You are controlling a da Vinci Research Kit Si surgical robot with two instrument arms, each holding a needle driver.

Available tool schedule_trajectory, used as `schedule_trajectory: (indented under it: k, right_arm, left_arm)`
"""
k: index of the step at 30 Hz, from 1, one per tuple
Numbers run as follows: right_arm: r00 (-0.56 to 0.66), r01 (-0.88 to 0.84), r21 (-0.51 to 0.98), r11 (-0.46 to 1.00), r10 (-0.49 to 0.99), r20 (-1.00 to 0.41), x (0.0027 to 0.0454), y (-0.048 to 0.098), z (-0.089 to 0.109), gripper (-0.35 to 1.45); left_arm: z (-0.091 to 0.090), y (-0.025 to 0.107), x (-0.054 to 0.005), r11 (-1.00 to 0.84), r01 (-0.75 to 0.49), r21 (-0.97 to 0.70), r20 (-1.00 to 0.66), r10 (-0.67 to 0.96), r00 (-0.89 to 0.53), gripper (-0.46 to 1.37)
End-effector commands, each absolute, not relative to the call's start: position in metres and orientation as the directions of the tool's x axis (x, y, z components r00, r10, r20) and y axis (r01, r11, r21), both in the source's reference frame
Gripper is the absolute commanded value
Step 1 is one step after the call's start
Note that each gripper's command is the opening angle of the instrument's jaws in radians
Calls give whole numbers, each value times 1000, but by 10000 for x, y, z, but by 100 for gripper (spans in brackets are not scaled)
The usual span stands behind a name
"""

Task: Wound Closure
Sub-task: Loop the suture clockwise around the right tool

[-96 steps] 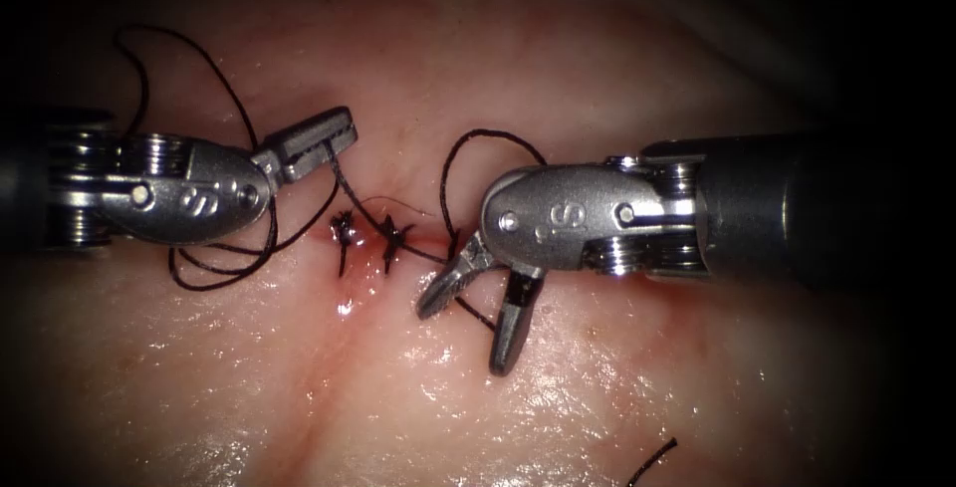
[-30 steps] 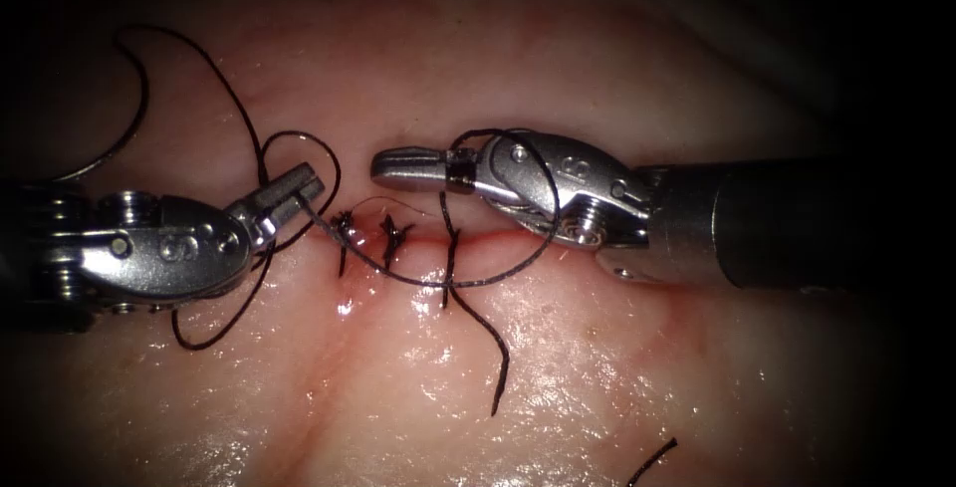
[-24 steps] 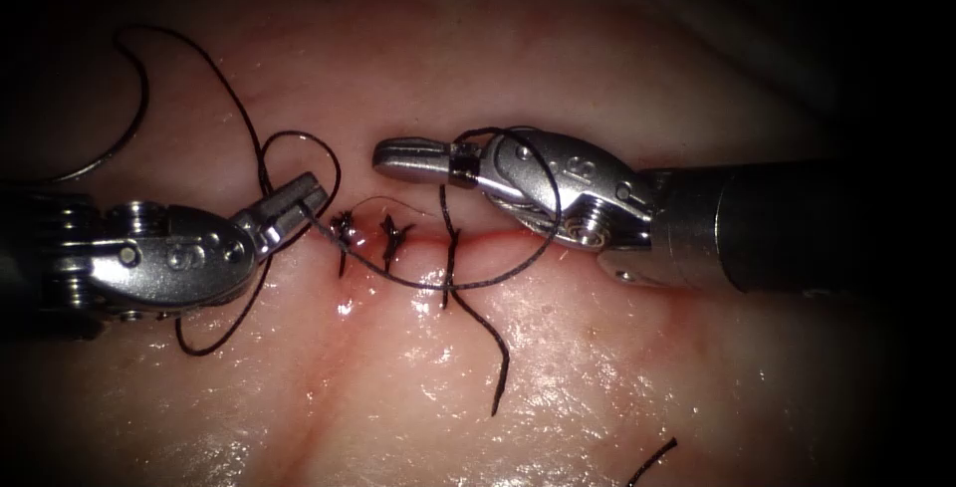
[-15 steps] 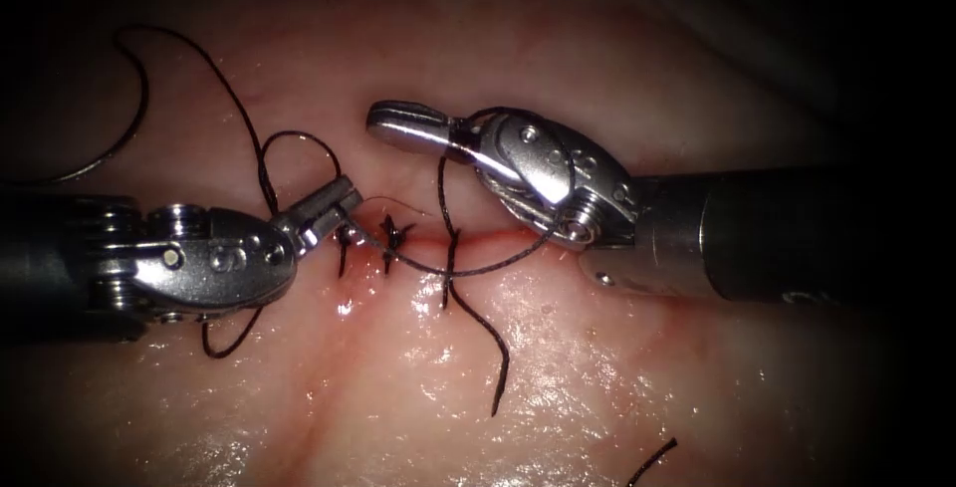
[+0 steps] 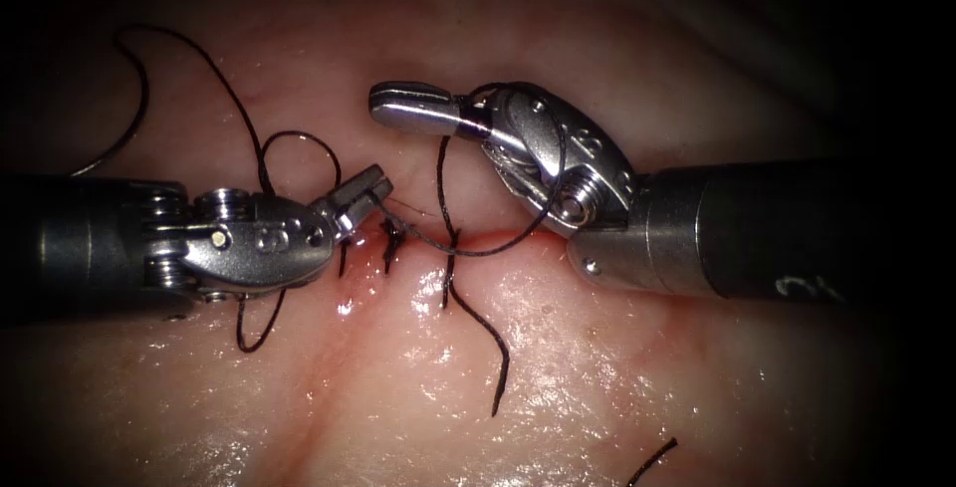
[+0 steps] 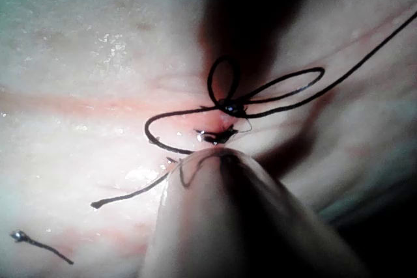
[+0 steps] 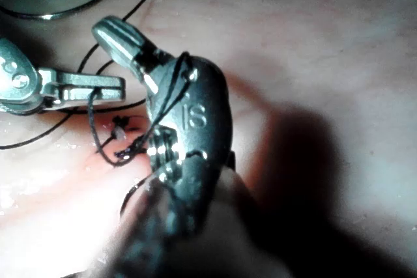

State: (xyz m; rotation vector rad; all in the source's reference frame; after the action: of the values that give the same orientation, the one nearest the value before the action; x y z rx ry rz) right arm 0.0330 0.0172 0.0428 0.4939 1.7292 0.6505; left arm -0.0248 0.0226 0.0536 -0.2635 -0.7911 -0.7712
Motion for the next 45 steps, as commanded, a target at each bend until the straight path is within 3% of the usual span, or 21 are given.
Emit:
schedule_trajectory:
  k: [1,23,35,45]
  right_arm:
    - [-228,26,652,757,640,-734,329,173,427,-35]
    - [82,479,513,712,545,-834,324,182,399,-35]
    - [273,637,456,622,371,-888,334,155,387,-35]
    - [320,758,378,531,201,-926,346,134,376,-35]
  left_arm:
    - [538,228,-249,705,706,66,727,-519,450,-35]
    - [555,252,-265,761,646,64,767,-452,456,-35]
    - [550,257,-259,763,642,76,770,-454,449,-35]
    - [547,255,-258,765,639,78,771,-453,448,-35]
